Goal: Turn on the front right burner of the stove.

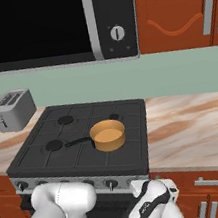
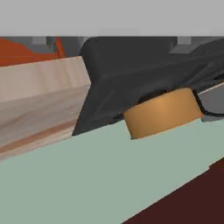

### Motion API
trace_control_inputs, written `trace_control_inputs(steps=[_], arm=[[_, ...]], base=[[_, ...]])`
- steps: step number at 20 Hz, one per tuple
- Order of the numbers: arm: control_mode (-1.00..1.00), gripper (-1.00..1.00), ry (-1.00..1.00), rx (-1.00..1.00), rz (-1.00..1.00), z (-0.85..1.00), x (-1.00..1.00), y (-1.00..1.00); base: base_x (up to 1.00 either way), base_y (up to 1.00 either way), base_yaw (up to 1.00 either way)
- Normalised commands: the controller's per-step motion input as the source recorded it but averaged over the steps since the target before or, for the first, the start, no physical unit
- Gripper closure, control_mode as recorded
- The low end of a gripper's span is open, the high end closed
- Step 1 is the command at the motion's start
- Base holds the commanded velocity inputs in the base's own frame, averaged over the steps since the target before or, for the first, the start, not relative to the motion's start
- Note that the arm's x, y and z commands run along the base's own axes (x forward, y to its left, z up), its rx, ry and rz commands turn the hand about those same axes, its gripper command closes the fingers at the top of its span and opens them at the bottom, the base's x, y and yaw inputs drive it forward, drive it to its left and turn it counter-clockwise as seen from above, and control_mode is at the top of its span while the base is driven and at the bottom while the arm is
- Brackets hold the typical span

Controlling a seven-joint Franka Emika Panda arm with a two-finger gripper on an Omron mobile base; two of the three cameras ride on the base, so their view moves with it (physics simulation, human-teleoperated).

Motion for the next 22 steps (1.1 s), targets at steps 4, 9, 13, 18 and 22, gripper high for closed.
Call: trace_control_inputs(steps=[4,9,13,18,22], arm=[[-1.00,-1.00,-0.41,-0.39,0.00,-1.00,-0.18,0.15],[-1.00,-1.00,-0.09,-0.14,0.00,-0.47,0.02,0.47],[-1.00,-1.00,0.00,0.00,0.00,-0.10,0.04,0.04],[-1.00,-1.00,0.00,0.05,0.00,0.00,0.18,-0.18],[-1.00,-1.00,0.00,0.03,-0.01,0.00,0.10,0.01]], base=[[0.00,0.00,0.00],[0.00,0.00,0.00],[0.00,0.00,0.00],[0.00,0.00,0.00],[0.00,0.00,0.00]])
